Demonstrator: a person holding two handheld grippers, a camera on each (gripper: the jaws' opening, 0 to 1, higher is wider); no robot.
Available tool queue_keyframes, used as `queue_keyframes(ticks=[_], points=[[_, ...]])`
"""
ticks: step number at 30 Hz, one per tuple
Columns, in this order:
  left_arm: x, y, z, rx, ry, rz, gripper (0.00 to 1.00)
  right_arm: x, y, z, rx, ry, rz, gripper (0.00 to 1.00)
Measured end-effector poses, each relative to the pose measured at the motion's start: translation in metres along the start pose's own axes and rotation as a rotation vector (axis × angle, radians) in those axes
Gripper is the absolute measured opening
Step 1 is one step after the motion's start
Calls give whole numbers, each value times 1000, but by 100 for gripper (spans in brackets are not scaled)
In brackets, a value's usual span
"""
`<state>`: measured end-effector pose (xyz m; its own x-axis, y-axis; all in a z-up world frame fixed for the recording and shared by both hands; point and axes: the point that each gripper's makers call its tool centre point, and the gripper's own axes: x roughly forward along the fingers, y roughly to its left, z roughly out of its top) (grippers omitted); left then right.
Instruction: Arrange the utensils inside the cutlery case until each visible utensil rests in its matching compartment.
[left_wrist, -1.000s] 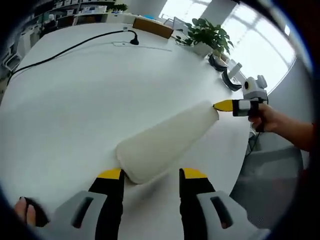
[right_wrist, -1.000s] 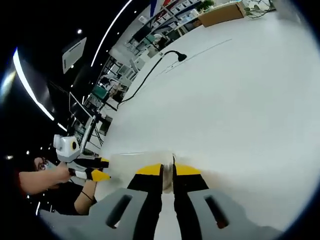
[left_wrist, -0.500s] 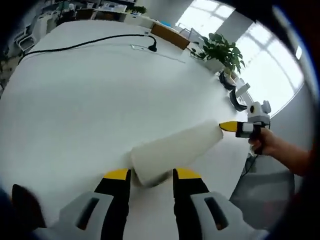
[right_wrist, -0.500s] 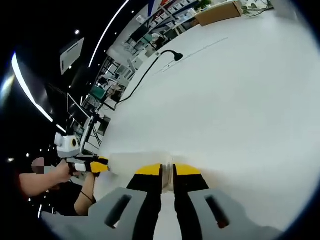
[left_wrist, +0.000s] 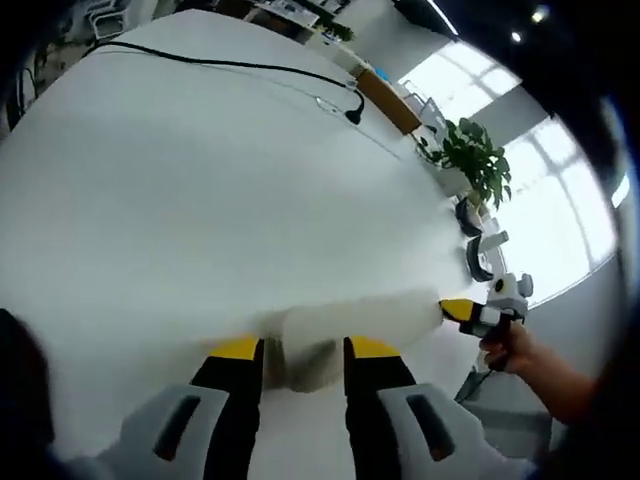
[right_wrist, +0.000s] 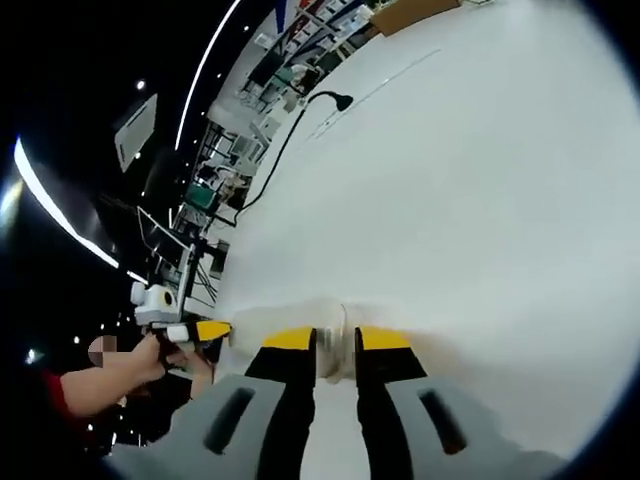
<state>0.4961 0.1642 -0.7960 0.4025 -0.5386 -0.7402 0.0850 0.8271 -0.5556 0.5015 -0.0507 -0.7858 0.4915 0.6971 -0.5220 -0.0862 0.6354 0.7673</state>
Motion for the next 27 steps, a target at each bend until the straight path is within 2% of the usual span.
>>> queue_keyframes(ticks=[1,5,7,12,14,17,21,26,27], points=[[0,0,0,-5,-1,0,29,0,0,0,48,-2,10,10],[2,-1,-1,-3,-1,4,28,-3,-3,-2,42,-4,25,9],[2,-2,-1,13,1,13,28,-3,-1,-1,3,-13,33,7],[2,-3,-2,38,-18,29,28,-3,-1,-2,-25,-3,30,4],[2,-4,-4,48,-38,34,29,-3,-1,-2,2,-2,28,4],[4,-3,-4,17,-57,25,30,-3,-3,-2,12,-19,40,2],[4,-3,-4,18,-80,31,29,-3,-3,-2,59,-52,45,1],[3,-2,-3,9,-90,44,30,-1,-1,1,13,-35,23,2],[3,-2,-3,-13,-89,45,30,-1,-2,0,64,-15,17,4]])
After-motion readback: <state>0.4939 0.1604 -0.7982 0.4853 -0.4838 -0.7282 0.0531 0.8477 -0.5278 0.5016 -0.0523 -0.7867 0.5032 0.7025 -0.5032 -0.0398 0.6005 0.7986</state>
